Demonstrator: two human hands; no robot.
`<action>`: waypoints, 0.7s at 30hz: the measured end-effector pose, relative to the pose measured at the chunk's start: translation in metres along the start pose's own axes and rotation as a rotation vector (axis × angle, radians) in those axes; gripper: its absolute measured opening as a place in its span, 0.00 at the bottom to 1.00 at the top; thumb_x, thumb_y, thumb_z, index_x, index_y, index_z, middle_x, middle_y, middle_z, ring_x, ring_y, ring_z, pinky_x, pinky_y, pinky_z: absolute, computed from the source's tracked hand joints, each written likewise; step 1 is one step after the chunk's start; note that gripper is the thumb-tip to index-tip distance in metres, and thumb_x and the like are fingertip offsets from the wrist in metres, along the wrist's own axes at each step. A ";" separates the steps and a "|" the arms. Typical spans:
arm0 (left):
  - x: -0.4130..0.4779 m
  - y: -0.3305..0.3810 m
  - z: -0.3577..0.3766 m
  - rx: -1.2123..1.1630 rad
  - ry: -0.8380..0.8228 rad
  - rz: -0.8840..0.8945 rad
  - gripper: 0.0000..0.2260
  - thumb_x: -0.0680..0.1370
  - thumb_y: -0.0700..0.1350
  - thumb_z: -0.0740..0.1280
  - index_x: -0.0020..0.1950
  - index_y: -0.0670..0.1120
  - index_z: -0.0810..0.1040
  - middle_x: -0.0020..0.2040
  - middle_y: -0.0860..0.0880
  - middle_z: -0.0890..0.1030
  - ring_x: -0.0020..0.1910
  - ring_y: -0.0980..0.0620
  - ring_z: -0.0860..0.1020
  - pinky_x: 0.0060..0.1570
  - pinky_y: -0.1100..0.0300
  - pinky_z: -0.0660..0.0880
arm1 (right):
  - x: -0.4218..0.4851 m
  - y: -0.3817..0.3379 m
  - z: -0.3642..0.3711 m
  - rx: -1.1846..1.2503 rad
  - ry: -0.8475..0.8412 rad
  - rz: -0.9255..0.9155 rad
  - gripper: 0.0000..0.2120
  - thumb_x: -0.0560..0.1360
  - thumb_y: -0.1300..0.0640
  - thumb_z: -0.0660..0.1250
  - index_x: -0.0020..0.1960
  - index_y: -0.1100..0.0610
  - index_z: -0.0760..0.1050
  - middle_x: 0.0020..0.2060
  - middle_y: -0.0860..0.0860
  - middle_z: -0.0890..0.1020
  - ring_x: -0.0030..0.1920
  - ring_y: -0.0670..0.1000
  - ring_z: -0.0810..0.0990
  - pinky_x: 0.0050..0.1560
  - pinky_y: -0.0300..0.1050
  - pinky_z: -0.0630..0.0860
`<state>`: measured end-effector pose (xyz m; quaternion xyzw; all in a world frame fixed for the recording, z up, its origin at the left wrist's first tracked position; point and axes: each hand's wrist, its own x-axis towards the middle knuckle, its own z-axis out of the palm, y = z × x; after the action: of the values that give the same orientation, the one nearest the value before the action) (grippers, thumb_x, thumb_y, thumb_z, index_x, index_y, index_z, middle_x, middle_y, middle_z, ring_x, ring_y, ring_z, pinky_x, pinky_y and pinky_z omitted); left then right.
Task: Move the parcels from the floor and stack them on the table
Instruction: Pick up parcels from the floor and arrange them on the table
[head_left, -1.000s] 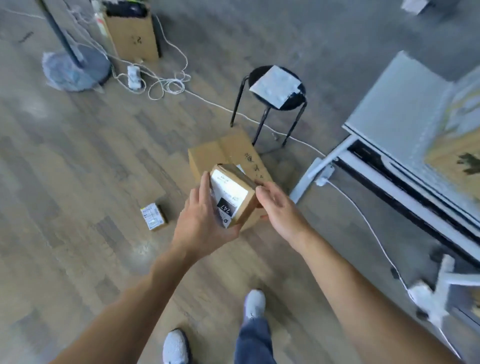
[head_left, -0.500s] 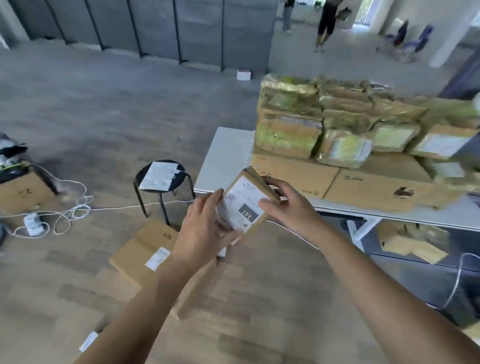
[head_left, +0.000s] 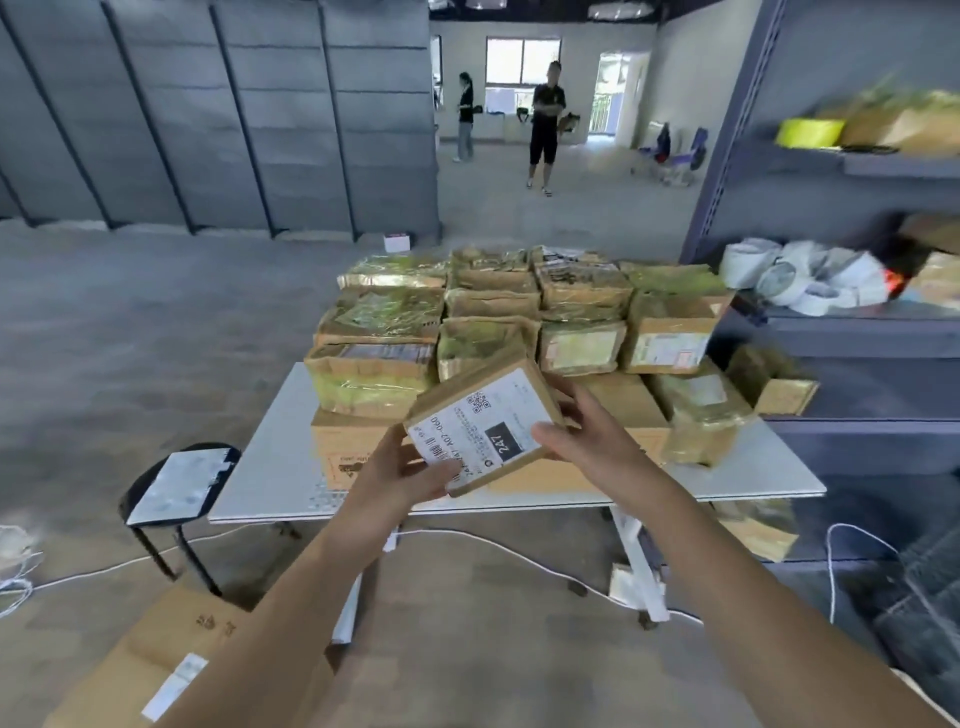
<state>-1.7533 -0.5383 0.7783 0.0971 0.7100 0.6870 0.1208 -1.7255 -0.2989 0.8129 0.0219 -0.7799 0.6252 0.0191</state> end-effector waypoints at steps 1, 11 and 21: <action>0.008 0.004 0.010 0.006 0.006 0.009 0.30 0.64 0.49 0.77 0.64 0.51 0.72 0.55 0.47 0.83 0.53 0.48 0.82 0.53 0.49 0.79 | 0.003 0.003 -0.010 -0.007 0.004 0.011 0.26 0.77 0.58 0.68 0.69 0.42 0.63 0.61 0.43 0.77 0.56 0.41 0.79 0.58 0.48 0.79; 0.125 0.027 0.076 0.068 -0.019 0.098 0.27 0.67 0.42 0.78 0.59 0.55 0.67 0.55 0.54 0.79 0.51 0.57 0.79 0.38 0.64 0.78 | 0.060 0.027 -0.106 -0.108 0.008 0.165 0.26 0.77 0.57 0.69 0.67 0.39 0.61 0.61 0.38 0.77 0.57 0.35 0.77 0.55 0.38 0.76; 0.240 0.040 0.125 0.421 -0.265 0.120 0.45 0.68 0.53 0.77 0.77 0.56 0.52 0.65 0.61 0.74 0.63 0.60 0.73 0.61 0.59 0.71 | 0.136 0.037 -0.196 -0.212 0.080 0.295 0.32 0.69 0.50 0.76 0.68 0.42 0.65 0.57 0.43 0.82 0.57 0.45 0.80 0.59 0.47 0.76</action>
<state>-1.9451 -0.3450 0.8058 0.2513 0.8082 0.5113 0.1491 -1.8628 -0.1004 0.8271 -0.1198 -0.8347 0.5360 -0.0398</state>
